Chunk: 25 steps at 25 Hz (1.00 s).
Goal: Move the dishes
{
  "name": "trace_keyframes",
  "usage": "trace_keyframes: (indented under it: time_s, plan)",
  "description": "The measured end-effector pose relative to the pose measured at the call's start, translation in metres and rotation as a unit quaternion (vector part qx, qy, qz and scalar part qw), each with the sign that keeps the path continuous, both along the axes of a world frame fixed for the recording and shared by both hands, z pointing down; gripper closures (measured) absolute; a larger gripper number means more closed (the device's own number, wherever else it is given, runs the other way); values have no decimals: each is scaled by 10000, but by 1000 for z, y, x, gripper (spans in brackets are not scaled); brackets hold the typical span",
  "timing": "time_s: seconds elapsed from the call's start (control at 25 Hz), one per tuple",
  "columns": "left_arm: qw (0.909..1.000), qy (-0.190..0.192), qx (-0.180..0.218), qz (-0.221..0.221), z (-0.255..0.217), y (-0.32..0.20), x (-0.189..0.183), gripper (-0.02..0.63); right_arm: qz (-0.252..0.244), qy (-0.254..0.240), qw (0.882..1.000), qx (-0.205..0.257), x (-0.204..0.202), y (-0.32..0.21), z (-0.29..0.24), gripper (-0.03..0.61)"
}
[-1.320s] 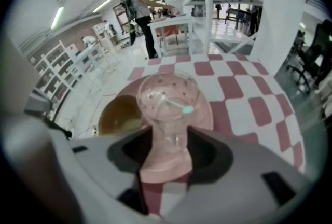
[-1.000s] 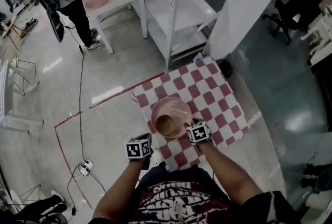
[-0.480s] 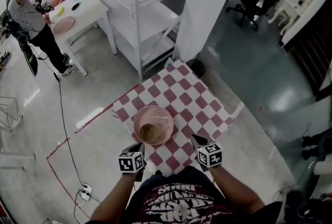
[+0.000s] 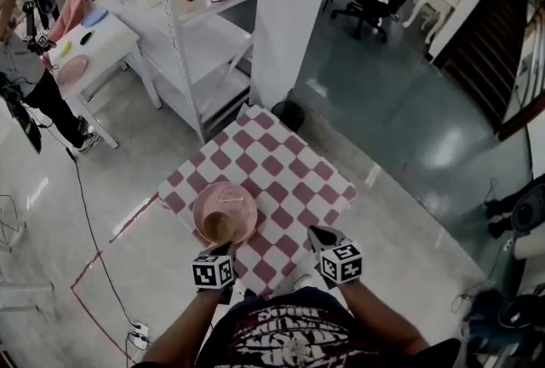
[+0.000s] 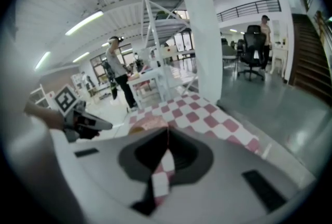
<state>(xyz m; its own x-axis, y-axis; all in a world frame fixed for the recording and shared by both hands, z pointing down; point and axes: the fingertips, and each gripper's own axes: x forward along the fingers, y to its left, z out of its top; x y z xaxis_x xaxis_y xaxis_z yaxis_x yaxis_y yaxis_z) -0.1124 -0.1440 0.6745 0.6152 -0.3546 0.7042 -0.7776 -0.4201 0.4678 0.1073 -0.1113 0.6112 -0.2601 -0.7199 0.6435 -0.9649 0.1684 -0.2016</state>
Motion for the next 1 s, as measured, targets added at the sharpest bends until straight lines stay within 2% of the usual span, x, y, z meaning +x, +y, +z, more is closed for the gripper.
trace_keyframes:
  time_s: [0.2, 0.48, 0.72, 0.88, 1.0]
  plan:
    - [9999, -23, 81, -136, -5, 7, 32, 590, -212, -224, 9995, 36, 17, 18, 0, 543]
    - [9980, -216, 193, -567, -23, 34, 68, 589, -611, -712, 9956, -5, 49, 47, 3, 543]
    - [9920, -559, 211, -1111, -30, 82, 60, 589, -1159, -1092, 9872, 42, 48, 62, 1, 543]
    - [9871, -802, 155, -1379, -29, 104, 41, 589, -1631, -1251, 9786, -39, 20, 64, 7, 543]
    - [9849, -900, 132, -1472, -27, 109, 25, 589, -1743, -1324, 9757, -73, 6, 64, 11, 543]
